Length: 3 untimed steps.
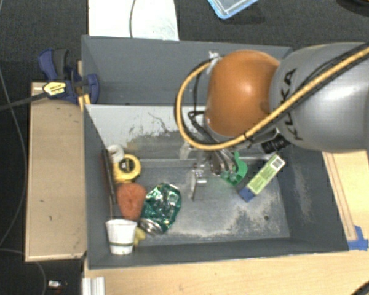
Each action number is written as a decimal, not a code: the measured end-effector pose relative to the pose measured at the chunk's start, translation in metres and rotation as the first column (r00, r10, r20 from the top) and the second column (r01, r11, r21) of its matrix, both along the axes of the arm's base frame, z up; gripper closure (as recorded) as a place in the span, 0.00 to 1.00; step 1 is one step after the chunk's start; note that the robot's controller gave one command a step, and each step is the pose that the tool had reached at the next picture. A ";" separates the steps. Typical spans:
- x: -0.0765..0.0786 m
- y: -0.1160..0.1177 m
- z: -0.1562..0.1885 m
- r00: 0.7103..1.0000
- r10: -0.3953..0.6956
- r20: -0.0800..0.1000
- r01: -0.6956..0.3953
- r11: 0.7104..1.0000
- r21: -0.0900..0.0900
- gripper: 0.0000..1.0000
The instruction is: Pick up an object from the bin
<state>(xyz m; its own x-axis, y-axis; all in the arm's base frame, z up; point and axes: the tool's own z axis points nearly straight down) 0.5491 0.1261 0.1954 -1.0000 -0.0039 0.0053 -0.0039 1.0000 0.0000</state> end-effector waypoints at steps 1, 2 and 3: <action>0.002 -0.001 0.004 1.000 -0.004 0.008 0.004 1.000 0.001 0.00; -0.022 0.019 -0.057 1.000 0.011 0.012 -0.012 1.000 0.003 0.00; -0.030 0.046 -0.090 0.995 0.103 0.020 -0.103 0.995 0.002 0.00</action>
Offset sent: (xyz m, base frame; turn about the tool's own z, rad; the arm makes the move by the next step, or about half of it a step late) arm -0.0399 0.0321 -0.1005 -0.0187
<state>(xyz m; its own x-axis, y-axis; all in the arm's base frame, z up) 0.5193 0.1723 0.1049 -0.9942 -0.1067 -0.0143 -0.1067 0.9943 0.0020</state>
